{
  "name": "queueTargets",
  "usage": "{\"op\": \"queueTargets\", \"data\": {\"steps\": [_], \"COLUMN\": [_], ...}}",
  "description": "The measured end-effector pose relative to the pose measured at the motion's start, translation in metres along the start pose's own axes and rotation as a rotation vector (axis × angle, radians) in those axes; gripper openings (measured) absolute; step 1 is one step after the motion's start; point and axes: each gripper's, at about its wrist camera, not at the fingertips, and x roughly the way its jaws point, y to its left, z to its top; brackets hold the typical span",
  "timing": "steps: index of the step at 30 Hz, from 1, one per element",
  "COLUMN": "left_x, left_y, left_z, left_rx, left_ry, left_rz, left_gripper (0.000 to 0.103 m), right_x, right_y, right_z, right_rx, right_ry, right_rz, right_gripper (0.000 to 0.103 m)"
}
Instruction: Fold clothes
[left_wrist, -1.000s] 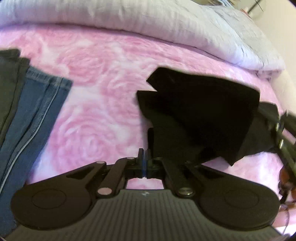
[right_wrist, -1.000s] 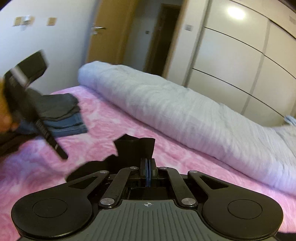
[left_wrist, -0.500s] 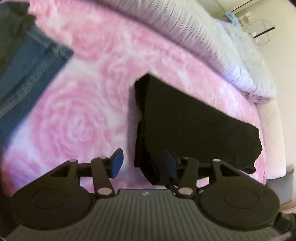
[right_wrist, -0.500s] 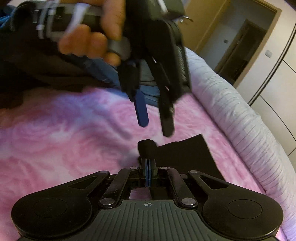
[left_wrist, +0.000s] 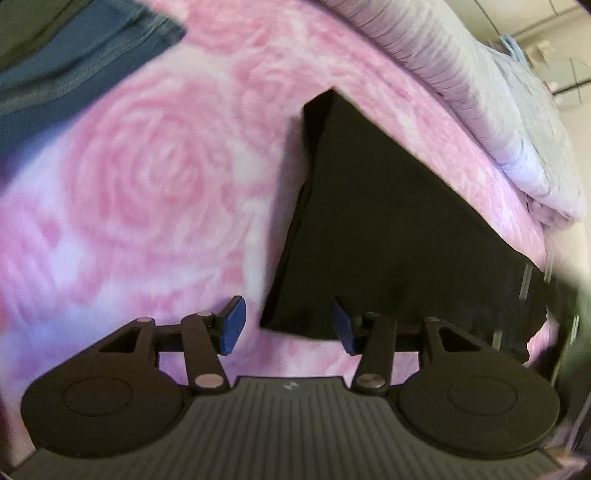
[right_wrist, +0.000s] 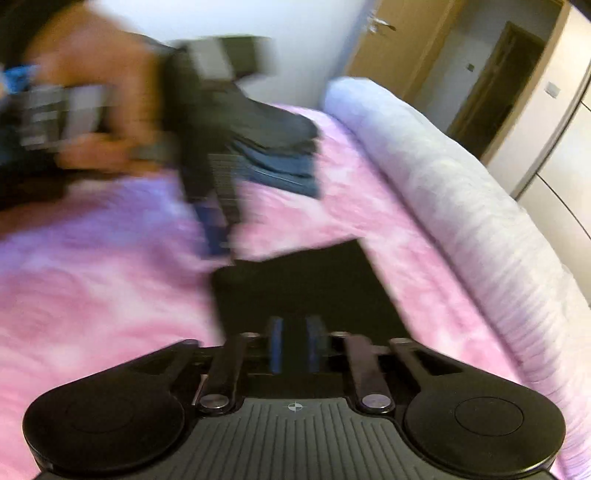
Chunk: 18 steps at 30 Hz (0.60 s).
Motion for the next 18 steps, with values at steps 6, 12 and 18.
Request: {"op": "queueTargets", "data": {"steps": [6, 12, 18], "left_x": [0.001, -0.003, -0.014], "left_y": [-0.015, -0.031, -0.049], "left_z": [-0.019, -0.036, -0.047], "left_rx": [0.079, 0.199, 0.361], "left_ry": [-0.085, -0.145, -0.203], "left_rz": [0.099, 0.155, 0.180], "left_gripper": [0.007, 0.006, 0.048], "right_x": [0.082, 0.141, 0.076], "right_y": [-0.088, -0.092, -0.090], "right_z": [0.016, 0.031, 0.029], "right_rx": [0.006, -0.111, -0.071], "right_ry": [0.047, 0.108, 0.010], "right_rz": [0.085, 0.277, 0.222], "right_gripper": [0.057, 0.036, 0.001]}}
